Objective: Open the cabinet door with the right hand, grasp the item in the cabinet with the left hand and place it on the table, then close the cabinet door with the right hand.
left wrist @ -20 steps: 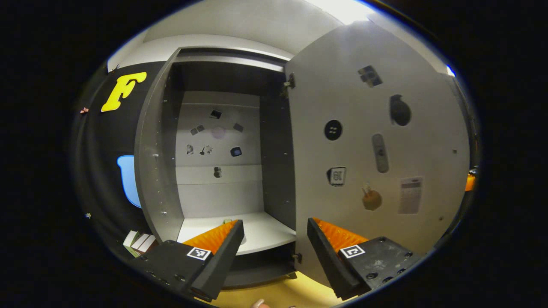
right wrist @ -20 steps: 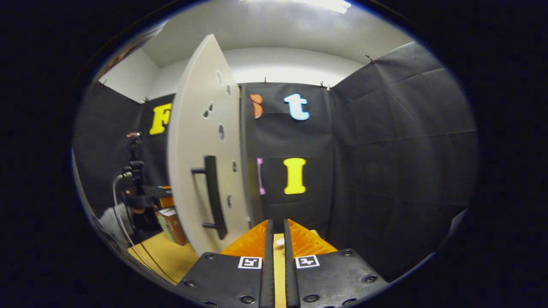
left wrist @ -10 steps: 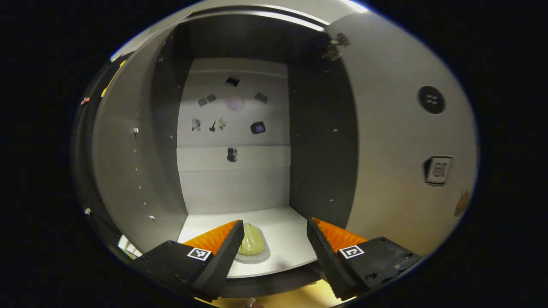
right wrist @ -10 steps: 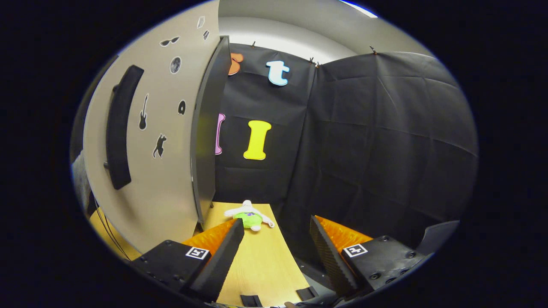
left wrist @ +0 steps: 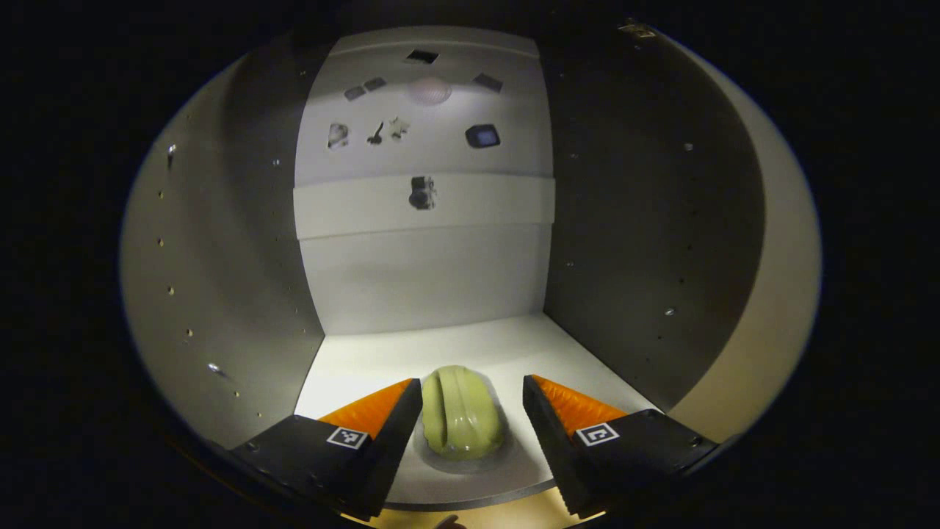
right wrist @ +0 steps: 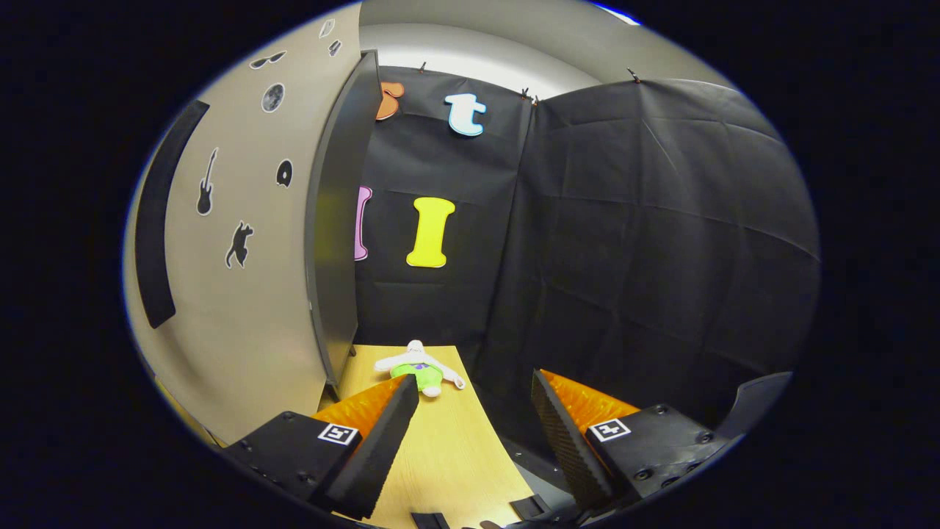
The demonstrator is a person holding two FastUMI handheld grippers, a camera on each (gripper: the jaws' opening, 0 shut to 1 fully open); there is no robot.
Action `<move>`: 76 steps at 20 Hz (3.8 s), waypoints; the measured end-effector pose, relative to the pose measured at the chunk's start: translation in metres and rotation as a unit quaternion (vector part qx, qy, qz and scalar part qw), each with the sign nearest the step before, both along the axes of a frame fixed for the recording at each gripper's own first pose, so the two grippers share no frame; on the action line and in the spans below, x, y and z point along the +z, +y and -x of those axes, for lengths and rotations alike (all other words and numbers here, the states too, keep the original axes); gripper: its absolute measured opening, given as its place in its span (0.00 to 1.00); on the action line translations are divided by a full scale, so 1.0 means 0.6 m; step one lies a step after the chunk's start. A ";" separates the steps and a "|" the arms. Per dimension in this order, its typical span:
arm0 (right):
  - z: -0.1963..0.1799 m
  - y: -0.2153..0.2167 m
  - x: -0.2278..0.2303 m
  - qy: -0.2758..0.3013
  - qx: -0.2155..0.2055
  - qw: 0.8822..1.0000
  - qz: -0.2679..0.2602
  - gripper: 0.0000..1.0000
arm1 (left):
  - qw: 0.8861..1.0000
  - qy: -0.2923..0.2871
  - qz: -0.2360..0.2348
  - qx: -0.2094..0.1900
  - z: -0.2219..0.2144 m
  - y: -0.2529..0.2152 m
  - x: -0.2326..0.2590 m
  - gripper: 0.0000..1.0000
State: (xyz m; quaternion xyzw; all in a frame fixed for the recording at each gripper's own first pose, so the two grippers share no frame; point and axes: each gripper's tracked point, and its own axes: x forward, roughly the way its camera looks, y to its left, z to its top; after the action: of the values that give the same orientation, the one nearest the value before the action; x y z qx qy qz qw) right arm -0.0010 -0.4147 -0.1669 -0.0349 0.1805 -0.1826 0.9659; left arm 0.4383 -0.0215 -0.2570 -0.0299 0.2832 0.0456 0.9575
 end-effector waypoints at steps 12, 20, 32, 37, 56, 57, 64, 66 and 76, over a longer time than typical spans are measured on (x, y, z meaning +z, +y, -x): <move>-0.010 -0.010 -0.031 0.011 0.000 1.000 -0.019 0.98 | 0.999 0.039 -0.031 0.019 -0.032 0.010 -0.042 0.28; -0.017 0.003 -0.031 0.011 0.014 1.000 -0.021 0.98 | 0.997 0.034 -0.040 0.052 -0.017 0.021 -0.026 0.22; 0.010 0.097 0.008 -0.025 0.075 0.996 -0.052 0.98 | 0.999 -0.028 -0.019 0.038 0.211 -0.050 0.087 0.22; 0.084 0.146 0.042 -0.046 0.091 0.991 -0.082 0.98 | 0.998 -0.020 0.026 0.044 0.382 -0.095 0.070 0.22; 0.203 0.193 0.070 -0.060 0.158 0.979 -0.118 0.97 | 0.993 0.038 0.061 0.092 0.680 -0.206 -0.241 0.23; 0.195 0.187 0.063 -0.056 0.162 0.978 -0.115 0.98 | 0.992 0.041 0.066 0.095 0.685 -0.210 -0.261 0.23; 0.163 0.161 0.008 -0.016 0.168 0.977 -0.129 0.98 | 0.989 0.078 0.076 0.101 0.711 -0.245 -0.370 0.25; 0.160 0.159 -0.003 -0.005 0.171 0.977 -0.125 0.98 | 0.989 0.082 0.072 0.105 0.715 -0.244 -0.381 0.26; 0.144 0.176 0.005 -0.004 0.193 0.971 -0.141 0.99 | 0.989 0.089 0.074 0.088 0.716 -0.241 -0.374 0.49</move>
State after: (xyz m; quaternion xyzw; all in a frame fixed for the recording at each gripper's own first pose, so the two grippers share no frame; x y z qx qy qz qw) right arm -0.0873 -0.3091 -0.1641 0.0677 0.1907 0.0348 0.9787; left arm 0.0085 -0.1660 -0.4814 -0.1214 0.3664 0.1116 0.9157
